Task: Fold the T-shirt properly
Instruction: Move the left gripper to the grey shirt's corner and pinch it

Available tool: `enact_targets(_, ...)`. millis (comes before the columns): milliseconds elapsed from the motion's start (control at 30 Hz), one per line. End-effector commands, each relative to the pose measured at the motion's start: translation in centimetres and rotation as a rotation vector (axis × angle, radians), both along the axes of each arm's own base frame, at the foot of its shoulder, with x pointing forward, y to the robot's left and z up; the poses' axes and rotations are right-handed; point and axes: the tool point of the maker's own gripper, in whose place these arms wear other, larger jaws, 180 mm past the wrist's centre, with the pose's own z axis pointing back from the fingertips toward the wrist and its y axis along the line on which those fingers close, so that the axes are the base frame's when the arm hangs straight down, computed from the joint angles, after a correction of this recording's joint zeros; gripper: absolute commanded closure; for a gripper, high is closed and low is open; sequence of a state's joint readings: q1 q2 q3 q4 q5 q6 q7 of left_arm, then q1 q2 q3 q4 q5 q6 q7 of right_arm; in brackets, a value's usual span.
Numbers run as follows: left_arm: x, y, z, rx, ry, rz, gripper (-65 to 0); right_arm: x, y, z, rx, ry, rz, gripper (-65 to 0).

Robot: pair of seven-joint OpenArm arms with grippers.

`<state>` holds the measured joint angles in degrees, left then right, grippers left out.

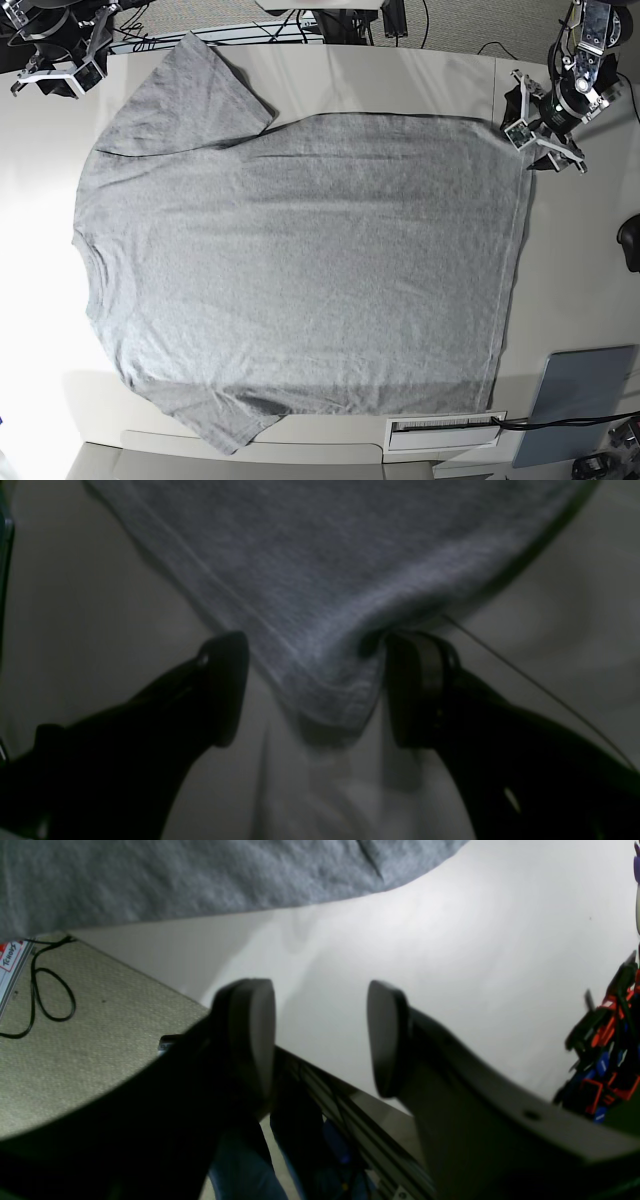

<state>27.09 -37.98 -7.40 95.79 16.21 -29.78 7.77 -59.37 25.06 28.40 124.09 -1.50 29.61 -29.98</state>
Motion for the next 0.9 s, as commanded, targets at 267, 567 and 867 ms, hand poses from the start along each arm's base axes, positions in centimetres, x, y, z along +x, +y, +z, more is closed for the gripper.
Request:
enact_targets(267,0.0,0.5,-3.6,0.147,0.073,-0.097,-38.6,0.4,-0.2,0.7,-0.024,-0.02,0.014,-29.6)
enact_targets(567,-2.5,-0.2,-4.9,0.157,0.198,-0.193,0.0,0.4,-0.4,0.6,-0.095,0.026,0.129,-29.6)
enact_targets(867,-3.6,-0.7,-5.3,0.138,0.256,-0.229,0.0,3.2,-1.1,2.0,-0.292,0.043,0.441,-29.1)
